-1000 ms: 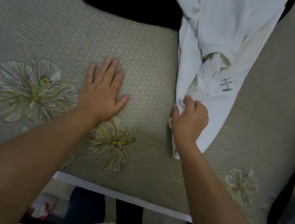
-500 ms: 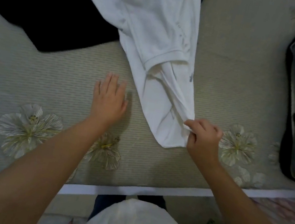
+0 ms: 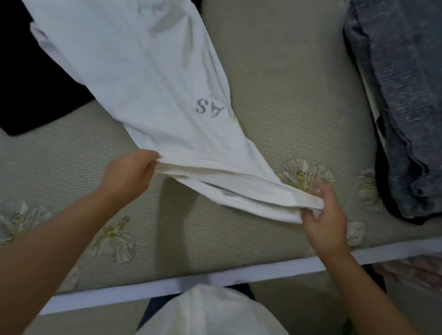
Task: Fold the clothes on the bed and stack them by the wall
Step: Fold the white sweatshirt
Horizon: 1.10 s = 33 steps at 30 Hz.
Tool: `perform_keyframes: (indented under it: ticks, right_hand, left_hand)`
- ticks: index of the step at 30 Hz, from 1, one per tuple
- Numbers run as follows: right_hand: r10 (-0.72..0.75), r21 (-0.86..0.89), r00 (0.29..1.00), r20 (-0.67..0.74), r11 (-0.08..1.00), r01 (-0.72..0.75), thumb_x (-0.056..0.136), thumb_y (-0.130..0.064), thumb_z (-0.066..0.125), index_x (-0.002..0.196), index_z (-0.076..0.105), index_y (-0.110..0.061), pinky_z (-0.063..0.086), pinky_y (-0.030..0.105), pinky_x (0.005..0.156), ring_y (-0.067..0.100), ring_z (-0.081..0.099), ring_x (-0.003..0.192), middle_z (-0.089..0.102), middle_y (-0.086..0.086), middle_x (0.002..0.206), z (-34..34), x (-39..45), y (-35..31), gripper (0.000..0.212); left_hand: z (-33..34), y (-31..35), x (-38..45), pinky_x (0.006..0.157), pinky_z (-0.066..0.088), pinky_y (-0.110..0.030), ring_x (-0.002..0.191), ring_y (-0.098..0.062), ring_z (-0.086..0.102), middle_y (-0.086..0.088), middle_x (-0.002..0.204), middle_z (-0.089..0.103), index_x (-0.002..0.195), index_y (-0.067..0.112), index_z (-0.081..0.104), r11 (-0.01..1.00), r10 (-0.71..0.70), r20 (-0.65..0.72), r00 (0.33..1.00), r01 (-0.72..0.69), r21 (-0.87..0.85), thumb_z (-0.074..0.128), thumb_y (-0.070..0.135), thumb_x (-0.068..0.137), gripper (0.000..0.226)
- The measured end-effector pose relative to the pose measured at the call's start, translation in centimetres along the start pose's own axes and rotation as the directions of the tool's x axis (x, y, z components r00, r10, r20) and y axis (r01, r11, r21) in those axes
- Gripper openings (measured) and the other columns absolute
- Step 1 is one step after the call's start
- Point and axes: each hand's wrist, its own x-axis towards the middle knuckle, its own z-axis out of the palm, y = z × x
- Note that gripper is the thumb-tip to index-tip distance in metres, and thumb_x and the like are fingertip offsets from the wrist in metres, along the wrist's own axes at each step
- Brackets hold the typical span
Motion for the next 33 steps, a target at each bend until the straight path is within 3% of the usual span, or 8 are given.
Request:
perform_keyframes:
  ticks: [3,6,11,16,20,24,30,33]
  right_hand:
    - [0.09,0.078,0.996,-0.011,0.993,-0.089,0.085,0.001,0.056,0.118,0.056,0.0,0.041,0.03,0.082,0.026,0.055,0.1,0.059,0.016,0.109,-1.0,1.8,-1.7,0.033]
    - [0.062,0.123,0.997,-0.036,0.991,-0.057,0.085,0.001,0.057,0.101,0.064,0.002,0.03,0.019,0.061,0.019,0.05,0.081,0.057,0.011,0.085,-2.7,3.7,-4.5,0.017]
    - [-0.1,0.141,0.992,-0.074,0.984,0.11,0.088,-0.009,0.057,0.089,0.062,-0.002,0.026,0.026,0.054,0.018,0.044,0.072,0.051,0.009,0.073,-7.7,7.1,-10.8,0.009]
    - [-0.339,0.188,0.923,-0.18,0.909,0.371,0.084,0.0,0.057,0.087,0.066,0.005,0.031,0.026,0.054,0.019,0.045,0.069,0.052,0.012,0.071,-13.9,9.3,-19.9,0.01]
    - [-0.456,0.159,0.833,-0.313,0.84,0.519,0.081,0.003,0.059,0.098,0.066,0.003,0.035,0.018,0.057,0.018,0.048,0.078,0.059,0.014,0.08,-19.5,8.7,-27.4,0.018]
    - [-0.549,0.067,0.689,-0.473,0.757,0.65,0.081,0.005,0.056,0.102,0.065,0.003,0.036,0.024,0.072,0.032,0.06,0.092,0.067,0.023,0.1,-25.8,6.1,-33.8,0.023]
    - [-0.705,-0.217,0.425,-0.568,0.627,0.748,0.082,0.006,0.052,0.096,0.067,0.012,0.031,0.026,0.085,0.037,0.055,0.107,0.06,0.027,0.114,-32.7,0.3,-41.5,0.021]
    - [-0.707,-0.254,0.363,-0.607,0.606,0.754,0.082,0.002,0.054,0.083,0.07,0.011,0.031,0.029,0.077,0.037,0.057,0.097,0.063,0.03,0.103,-34.6,-2.8,-43.5,0.019]
  left_hand:
    - [-4.7,1.1,-0.5,0.078,0.045,-0.044,0.095,-0.043,0.059,-0.029,0.106,0.061,0.103,-0.011,0.061,0.999,0.035,-0.122,0.992,-0.039,-0.036,0.047,0.001,0.088,0.023]
    - [-9.6,3.5,0.0,0.087,0.041,-0.04,0.102,-0.041,0.056,-0.029,0.109,0.06,0.101,-0.012,0.059,0.99,0.054,-0.238,0.97,-0.084,-0.116,0.039,0.005,0.089,0.028]
    - [-17.7,7.6,1.3,0.058,0.029,-0.032,0.06,-0.023,0.04,0.001,0.063,0.04,0.091,0.01,0.04,0.982,-0.034,-0.386,0.922,-0.042,-0.187,0.033,0.011,0.099,0.01]
    - [-27.1,11.6,1.5,0.062,0.031,-0.041,0.08,-0.046,0.055,-0.035,0.088,0.057,0.105,-0.01,0.045,1.0,0.021,-0.598,0.801,-0.013,0.018,0.041,0.019,0.097,0.03]
    - [-35.8,14.4,0.0,0.068,0.028,-0.033,0.094,-0.038,0.053,-0.027,0.099,0.055,0.11,-0.002,0.043,0.999,0.028,-0.606,0.795,-0.006,0.039,0.054,0.024,0.089,0.035]
    - [-43.5,16.2,-3.6,0.065,0.029,-0.029,0.084,-0.027,0.047,-0.012,0.091,0.045,0.109,0.0,0.042,0.99,0.144,-0.579,0.803,-0.122,0.076,0.049,0.017,0.075,0.039]
    - [-51.6,17.4,-7.8,0.072,0.029,-0.028,0.1,-0.036,0.048,-0.026,0.106,0.051,0.11,-0.008,0.047,0.987,0.159,-0.773,0.614,-0.118,0.11,0.041,-0.011,0.082,0.028]
    - [-53.7,17.2,-9.8,0.069,0.025,-0.024,0.1,-0.037,0.048,-0.024,0.099,0.049,0.102,-0.01,0.054,0.991,0.13,-0.828,0.545,-0.106,0.087,0.04,-0.012,0.082,0.024]
